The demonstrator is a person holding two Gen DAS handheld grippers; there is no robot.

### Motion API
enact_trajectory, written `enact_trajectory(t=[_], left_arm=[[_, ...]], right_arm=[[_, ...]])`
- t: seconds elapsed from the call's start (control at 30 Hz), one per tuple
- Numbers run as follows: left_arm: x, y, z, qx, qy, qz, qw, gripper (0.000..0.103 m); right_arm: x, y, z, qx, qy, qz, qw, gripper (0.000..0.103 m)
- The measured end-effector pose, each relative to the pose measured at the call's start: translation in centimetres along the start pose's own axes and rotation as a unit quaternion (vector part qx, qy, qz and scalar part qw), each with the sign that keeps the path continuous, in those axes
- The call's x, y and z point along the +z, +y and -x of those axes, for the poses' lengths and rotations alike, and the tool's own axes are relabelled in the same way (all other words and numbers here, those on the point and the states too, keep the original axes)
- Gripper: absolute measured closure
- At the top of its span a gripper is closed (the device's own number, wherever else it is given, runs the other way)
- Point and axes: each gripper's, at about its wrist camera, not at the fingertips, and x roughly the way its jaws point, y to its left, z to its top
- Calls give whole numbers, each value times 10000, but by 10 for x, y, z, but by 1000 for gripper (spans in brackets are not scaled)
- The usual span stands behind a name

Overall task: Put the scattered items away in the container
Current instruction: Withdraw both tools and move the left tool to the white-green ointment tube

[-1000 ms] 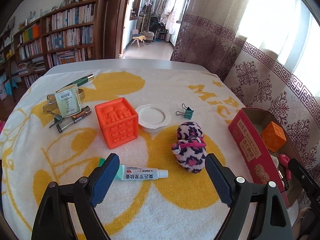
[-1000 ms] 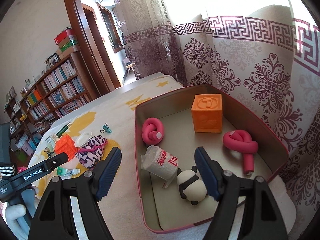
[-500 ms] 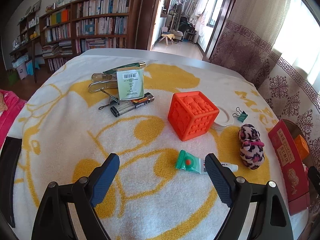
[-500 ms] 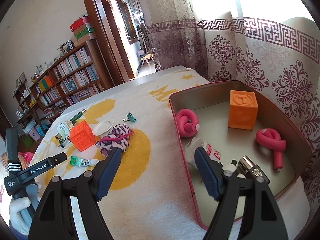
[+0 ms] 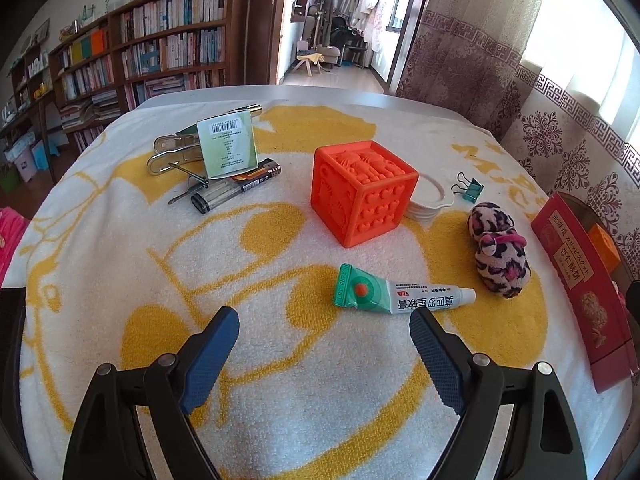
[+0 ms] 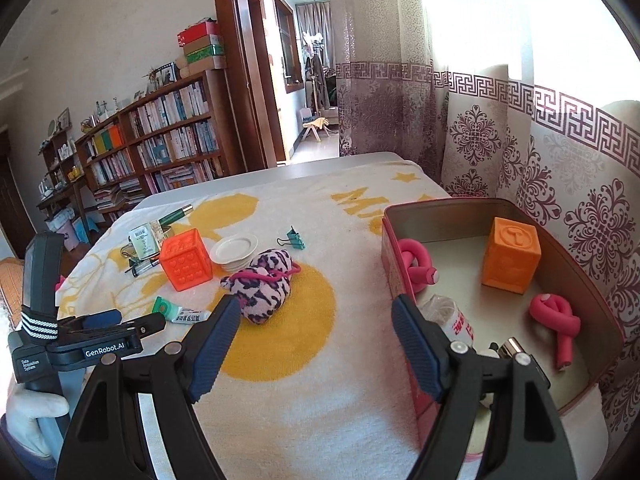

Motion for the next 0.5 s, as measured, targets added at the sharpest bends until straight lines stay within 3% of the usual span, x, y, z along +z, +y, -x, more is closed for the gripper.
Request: enact_trajectory(t=[0.23,0.5], left_arm=[[4,-26,-8,-155,120,-384,9991,14],[9,-43,-27,-248,287,-495,9981,13]], right_arm=[[-2,-2,-6,181,85,-147,9997,22],[-4,-14,-8,319,125,-384,9987,22]])
